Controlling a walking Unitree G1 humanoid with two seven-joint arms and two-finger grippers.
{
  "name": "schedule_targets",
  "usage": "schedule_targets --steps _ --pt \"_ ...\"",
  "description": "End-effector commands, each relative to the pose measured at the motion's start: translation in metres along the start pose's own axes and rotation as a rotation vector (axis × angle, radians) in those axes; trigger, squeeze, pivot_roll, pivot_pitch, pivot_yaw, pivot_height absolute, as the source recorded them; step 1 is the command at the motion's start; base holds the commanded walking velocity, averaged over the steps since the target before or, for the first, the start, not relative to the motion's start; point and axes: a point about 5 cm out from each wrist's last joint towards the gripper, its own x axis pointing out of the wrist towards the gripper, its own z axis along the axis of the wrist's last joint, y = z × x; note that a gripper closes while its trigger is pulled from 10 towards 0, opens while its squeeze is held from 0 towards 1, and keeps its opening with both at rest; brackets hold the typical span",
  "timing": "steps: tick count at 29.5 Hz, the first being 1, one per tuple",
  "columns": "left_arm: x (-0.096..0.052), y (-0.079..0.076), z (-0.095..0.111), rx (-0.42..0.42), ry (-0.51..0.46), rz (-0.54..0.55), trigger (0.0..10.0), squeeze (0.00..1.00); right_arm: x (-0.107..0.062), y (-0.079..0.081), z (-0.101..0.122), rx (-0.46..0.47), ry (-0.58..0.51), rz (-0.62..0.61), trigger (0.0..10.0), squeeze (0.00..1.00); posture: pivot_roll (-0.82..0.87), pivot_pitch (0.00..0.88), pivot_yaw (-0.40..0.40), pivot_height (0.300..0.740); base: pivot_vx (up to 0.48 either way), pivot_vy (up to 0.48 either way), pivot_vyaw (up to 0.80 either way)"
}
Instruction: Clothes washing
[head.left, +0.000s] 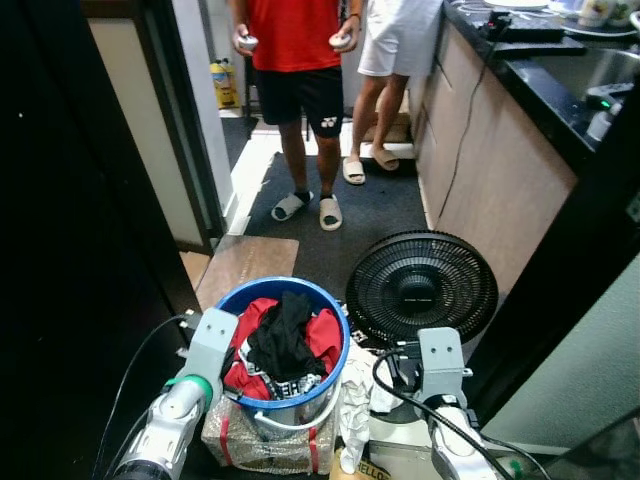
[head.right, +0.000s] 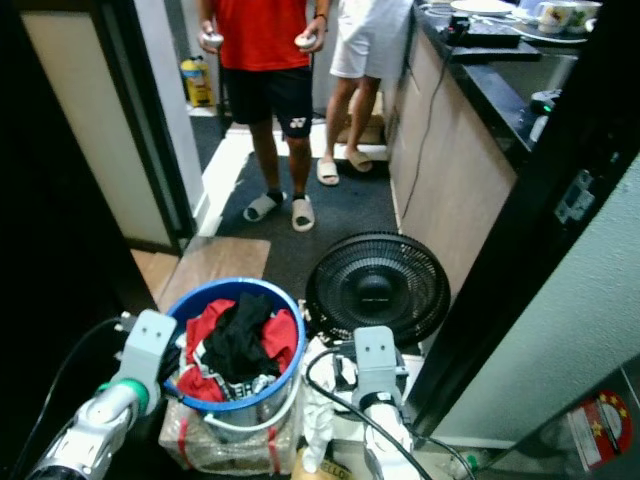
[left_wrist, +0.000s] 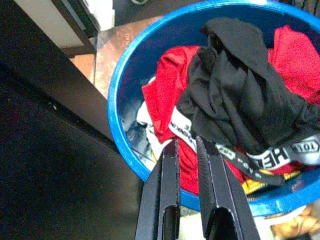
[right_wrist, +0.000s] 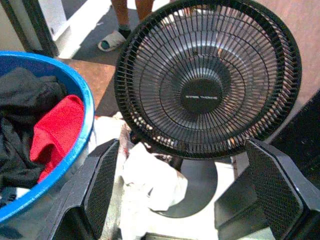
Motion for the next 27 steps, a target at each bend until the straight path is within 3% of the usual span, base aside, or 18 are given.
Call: schedule_targets --steps 1,15,27 --pt "-0.001 0.002 -0.007 -0.024 0.019 0.019 10.0 0.0 -0.002 0.004 -0.004 -0.003 0.023 0.011 10.0 0.0 0.0 0.0 0.053 0.74 0.0 0.0 0.0" --pt "-0.004 -0.004 -0.017 0.011 0.012 0.015 10.0 0.0 -0.001 0.025 -0.008 -0.031 0.07 0.1 10.0 0.0 0.07 0.0 0.02 0.74 0.0 0.0 0.0" --pt "-0.006 -0.007 -0.023 0.017 0.019 0.013 10.0 0.0 -0.001 0.028 -0.007 -0.046 0.061 0.123 10.0 0.0 0.06 0.0 0.016 0.74 0.0 0.0 0.0"
